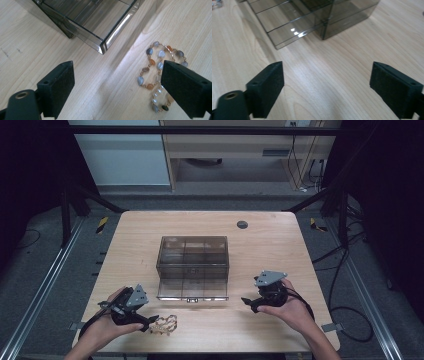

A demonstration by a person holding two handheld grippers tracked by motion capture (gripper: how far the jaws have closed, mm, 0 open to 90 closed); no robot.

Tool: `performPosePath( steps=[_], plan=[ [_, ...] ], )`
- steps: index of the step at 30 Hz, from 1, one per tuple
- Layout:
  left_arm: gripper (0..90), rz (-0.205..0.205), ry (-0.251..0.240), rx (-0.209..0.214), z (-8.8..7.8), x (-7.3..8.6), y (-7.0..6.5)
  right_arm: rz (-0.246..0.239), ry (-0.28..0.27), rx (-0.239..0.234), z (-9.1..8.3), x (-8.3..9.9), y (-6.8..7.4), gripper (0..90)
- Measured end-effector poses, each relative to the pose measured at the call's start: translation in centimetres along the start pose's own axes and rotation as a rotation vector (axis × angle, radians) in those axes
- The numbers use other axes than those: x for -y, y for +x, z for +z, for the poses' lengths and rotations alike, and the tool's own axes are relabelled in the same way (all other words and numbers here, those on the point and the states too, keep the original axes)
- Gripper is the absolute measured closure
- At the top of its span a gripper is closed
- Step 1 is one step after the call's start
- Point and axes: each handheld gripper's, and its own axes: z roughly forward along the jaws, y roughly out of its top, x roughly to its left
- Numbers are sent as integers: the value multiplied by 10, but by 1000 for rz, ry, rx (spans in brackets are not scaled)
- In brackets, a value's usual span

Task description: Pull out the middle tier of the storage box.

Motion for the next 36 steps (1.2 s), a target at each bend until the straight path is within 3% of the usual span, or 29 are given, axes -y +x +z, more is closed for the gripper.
performPosePath(
  steps=[2, 3, 5, 7, 13, 16, 24, 36],
  plan=[
    [115, -3, 2, 5, -2, 1, -2, 11, -10, 23, -1, 4, -2, 96],
    [116, -7, 6, 9, -4, 1, -3, 29, -39, 43, -2, 9, -4, 99],
    [115, -10, 16, 11, -5, 2, -6, 40, -51, 48, -2, 11, -5, 101],
    [116, -1, 32, 11, -6, 3, -10, 97, -82, 68, 0, 23, -8, 109],
    [140, 34, 72, 15, -7, 1, -20, 113, -73, 90, -4, 31, -10, 117],
    [162, 38, 87, 21, -6, 1, -22, 146, -87, 96, -7, 35, -14, 118],
    [222, 69, 125, 69, 0, -1, -30, 174, -85, 114, -9, 39, -18, 119],
    [166, 98, 202, 127, 23, -12, -36, 184, -65, 111, -6, 44, -17, 117]
  ],
)
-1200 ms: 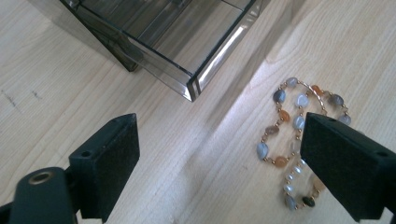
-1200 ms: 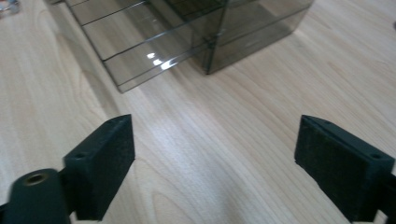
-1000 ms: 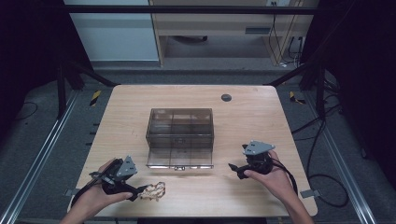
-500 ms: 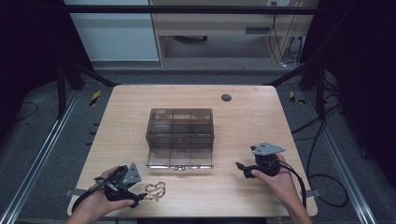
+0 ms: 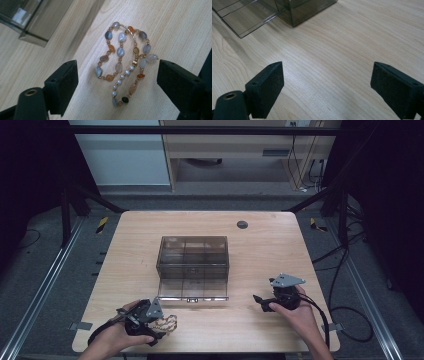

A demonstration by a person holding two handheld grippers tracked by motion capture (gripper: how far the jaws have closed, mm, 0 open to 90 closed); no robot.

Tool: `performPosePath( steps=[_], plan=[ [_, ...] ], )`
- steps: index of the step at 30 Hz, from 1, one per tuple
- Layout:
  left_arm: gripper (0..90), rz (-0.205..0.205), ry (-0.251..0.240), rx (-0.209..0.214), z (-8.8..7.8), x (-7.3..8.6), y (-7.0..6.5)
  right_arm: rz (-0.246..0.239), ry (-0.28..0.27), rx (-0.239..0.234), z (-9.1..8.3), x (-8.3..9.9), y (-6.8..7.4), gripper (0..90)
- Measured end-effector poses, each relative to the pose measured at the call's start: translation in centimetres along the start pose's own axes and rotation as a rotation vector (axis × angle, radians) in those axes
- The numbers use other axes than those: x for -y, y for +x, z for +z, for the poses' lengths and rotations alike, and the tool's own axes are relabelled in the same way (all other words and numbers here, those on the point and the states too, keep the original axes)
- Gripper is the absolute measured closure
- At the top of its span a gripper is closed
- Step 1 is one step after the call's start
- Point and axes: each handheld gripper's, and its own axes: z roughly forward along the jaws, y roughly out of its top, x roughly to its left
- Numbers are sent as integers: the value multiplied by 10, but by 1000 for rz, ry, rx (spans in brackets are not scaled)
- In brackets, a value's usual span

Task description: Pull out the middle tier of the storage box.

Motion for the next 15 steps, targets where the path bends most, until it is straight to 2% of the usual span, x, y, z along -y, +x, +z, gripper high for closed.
performPosePath(
  steps=[3, 15],
  plan=[
    [161, 7, 6, -3, 2, -3, -1, -4, 5, -2, 1, 0, 1, 116],
    [157, 23, 17, 30, 13, -17, -4, -12, 11, 3, 0, 2, 2, 113]
  ],
)
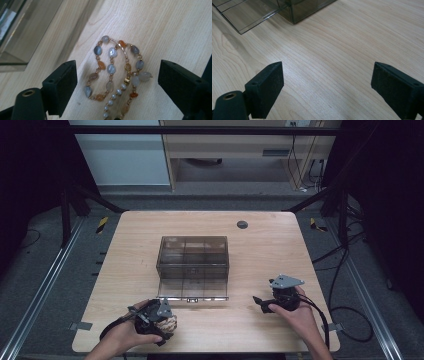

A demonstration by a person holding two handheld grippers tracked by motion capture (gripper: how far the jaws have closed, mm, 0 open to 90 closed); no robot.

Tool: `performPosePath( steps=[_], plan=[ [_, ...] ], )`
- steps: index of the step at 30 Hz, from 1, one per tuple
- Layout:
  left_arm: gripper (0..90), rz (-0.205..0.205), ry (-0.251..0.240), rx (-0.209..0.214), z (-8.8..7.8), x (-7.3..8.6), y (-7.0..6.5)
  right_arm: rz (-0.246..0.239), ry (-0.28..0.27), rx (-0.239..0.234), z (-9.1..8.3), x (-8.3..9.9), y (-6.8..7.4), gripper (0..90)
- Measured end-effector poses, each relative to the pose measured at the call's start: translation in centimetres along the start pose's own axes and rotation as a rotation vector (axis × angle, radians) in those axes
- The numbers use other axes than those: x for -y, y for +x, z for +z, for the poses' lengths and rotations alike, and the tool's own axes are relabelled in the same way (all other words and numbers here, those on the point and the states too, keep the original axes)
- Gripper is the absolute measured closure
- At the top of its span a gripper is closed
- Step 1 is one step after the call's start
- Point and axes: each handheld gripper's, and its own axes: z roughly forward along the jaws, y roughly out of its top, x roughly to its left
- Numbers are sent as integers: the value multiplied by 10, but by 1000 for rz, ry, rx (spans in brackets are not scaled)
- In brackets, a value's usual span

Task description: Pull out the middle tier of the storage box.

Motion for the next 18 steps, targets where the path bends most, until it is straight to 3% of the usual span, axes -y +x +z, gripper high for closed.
performPosePath(
  steps=[7, 18],
  plan=[
    [169, -1, 8, 9, 3, -3, -1, -3, 1, -1, 0, 0, 0, 113],
    [300, -16, 23, 44, 6, -3, 2, -1, 7, -2, -1, 0, 0, 112]
  ],
)
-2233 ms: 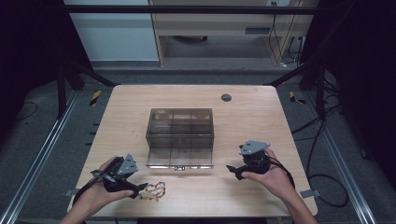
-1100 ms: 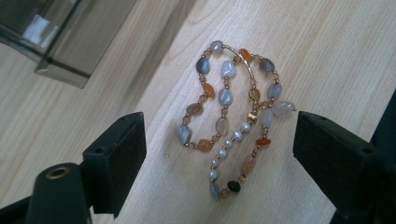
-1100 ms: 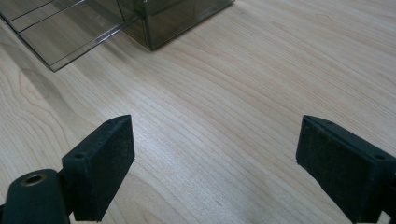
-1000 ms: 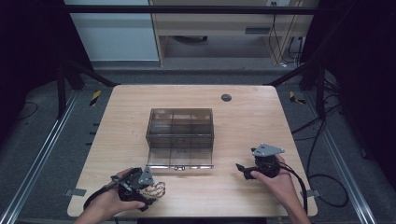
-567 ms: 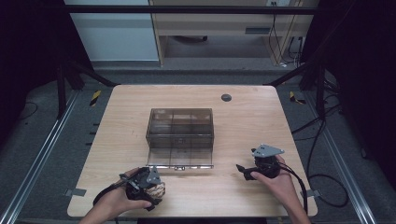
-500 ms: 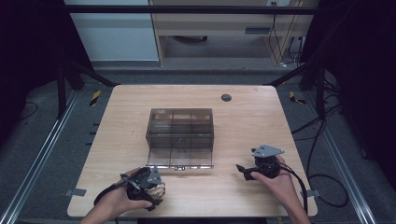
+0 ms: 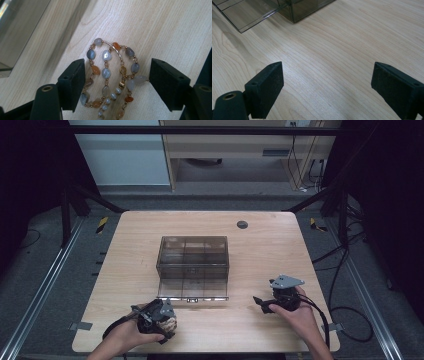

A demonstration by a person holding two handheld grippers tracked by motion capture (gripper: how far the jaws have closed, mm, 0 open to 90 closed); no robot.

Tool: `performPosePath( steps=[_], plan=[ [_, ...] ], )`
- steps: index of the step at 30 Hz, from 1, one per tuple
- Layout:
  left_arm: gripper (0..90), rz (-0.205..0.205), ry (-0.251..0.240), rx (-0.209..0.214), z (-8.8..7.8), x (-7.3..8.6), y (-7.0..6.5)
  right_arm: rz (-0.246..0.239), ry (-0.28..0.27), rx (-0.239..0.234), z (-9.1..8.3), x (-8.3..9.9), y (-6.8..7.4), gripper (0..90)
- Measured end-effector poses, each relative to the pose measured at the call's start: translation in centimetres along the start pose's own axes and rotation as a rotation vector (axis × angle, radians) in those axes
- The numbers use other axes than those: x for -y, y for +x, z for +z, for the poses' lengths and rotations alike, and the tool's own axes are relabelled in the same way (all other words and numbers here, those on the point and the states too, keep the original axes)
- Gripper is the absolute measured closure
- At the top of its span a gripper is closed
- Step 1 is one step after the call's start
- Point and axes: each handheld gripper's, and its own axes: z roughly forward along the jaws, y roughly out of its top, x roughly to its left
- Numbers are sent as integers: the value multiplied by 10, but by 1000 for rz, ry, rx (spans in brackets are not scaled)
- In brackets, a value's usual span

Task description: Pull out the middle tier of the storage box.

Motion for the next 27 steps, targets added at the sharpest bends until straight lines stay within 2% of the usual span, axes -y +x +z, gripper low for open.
performPosePath(
  steps=[5, 10, 16, 18, 27],
  plan=[
    [341, -12, -1, 16, 1, 0, 2, -1, 0, 1, 0, 0, 0, 111],
    [420, -26, -9, 14, 0, 1, 6, -2, 0, -1, 0, 0, -1, 111],
    [580, -47, -26, 7, -3, 4, 10, -4, 7, 3, 0, 1, -1, 111],
    [661, -49, -29, 4, -3, 5, 11, -7, 6, 3, 0, 1, -1, 111],
    [678, -45, -19, -13, -4, 5, 8, -6, 5, 2, 1, 1, -1, 114]
  ],
)
